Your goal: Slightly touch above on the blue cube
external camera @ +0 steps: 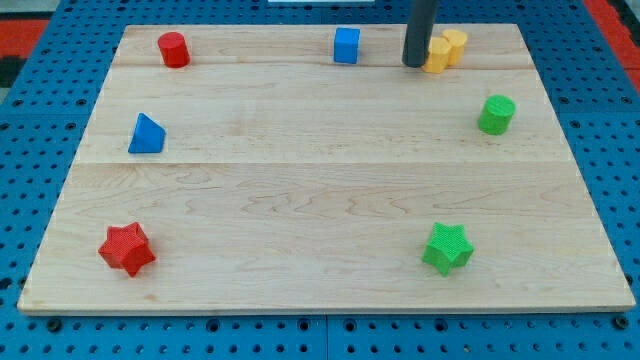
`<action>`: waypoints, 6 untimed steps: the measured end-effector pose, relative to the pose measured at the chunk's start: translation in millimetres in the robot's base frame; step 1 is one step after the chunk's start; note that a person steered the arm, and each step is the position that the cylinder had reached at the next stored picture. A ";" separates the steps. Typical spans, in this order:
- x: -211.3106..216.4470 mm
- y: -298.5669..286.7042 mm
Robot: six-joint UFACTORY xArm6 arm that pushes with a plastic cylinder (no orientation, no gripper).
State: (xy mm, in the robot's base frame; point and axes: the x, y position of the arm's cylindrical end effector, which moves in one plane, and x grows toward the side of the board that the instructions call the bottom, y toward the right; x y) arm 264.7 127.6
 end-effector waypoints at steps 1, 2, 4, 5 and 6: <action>13.3 -50.6; -43.9 -37.5; -41.5 -149.3; 1.9 -163.9; -64.4 -163.5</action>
